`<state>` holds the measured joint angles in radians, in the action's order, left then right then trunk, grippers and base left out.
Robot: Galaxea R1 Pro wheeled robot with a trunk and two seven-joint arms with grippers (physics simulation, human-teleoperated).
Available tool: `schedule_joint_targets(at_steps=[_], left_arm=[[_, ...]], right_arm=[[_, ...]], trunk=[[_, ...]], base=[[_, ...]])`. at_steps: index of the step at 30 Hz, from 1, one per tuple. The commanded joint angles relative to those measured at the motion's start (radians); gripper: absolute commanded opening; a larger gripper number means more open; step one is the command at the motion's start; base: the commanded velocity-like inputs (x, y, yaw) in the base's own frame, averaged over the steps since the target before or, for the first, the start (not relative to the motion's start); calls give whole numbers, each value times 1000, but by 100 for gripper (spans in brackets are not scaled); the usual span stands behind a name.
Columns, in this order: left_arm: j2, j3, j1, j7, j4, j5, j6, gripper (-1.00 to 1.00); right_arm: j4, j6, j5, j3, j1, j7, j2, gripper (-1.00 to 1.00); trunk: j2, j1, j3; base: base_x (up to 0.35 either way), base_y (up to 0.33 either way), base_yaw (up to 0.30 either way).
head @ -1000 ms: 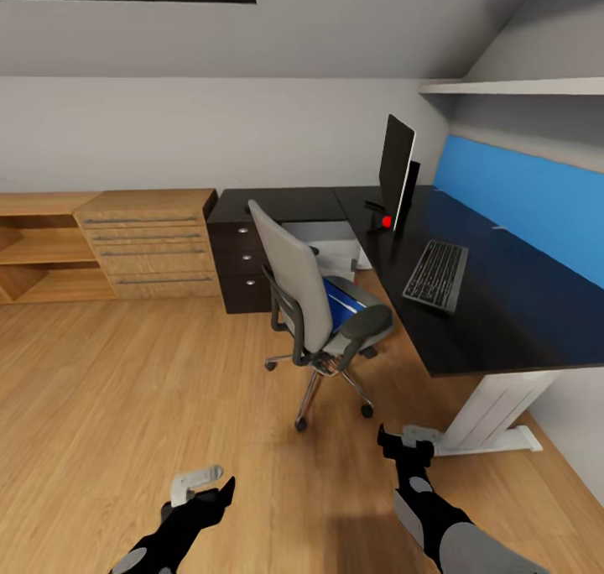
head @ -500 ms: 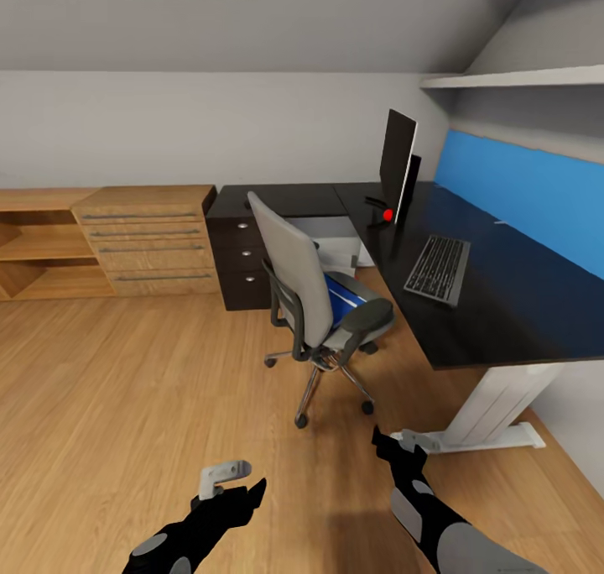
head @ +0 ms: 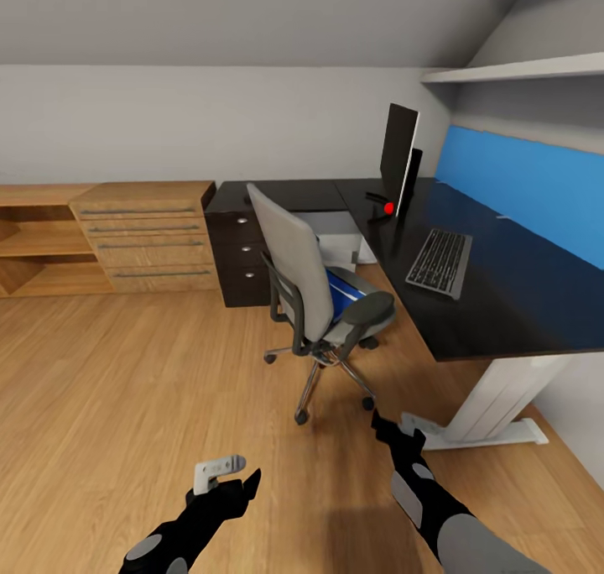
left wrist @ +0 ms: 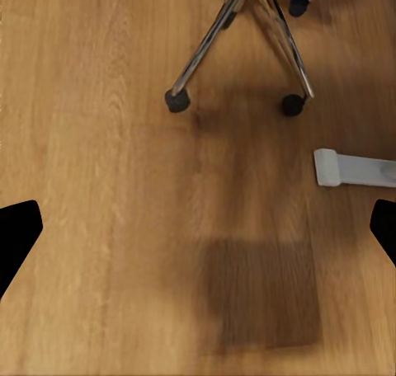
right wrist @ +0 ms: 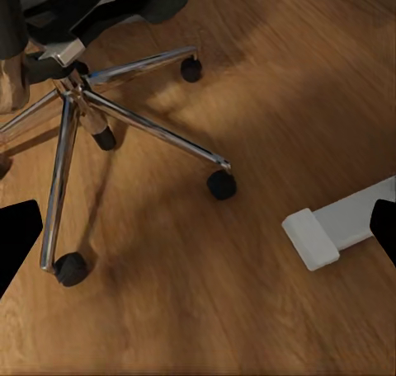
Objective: In the bedroom, organize the workspace by keeping the computer under the desk, ensuring the monitor is on the desk, placing the keyboard on the desk next to the monitor, placing the mouse on the desk next to the keyboard, moving the folder from the swivel chair onto the desk next to the mouse, stacking the notebook on top of the folder with the pen on top of the notebook, and positioning the swivel chair next to the desk.
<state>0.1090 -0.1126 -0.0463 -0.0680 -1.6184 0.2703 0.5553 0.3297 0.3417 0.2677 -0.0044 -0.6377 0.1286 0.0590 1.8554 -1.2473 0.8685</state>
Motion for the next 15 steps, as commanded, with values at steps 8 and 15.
schedule_joint_targets(at_steps=[8,15], left_arm=[[0,2,0,-7,-1,10,3,100],[0,2,0,-9,-1,10,4,100]], right_arm=[[222,-166,1,0,58,2,-1,100],[597,-389,2,-1,234,2,-2,100]], trunk=[[57,-31,26],[106,-58,48]], base=[[0,0,0],[0,0,0]])
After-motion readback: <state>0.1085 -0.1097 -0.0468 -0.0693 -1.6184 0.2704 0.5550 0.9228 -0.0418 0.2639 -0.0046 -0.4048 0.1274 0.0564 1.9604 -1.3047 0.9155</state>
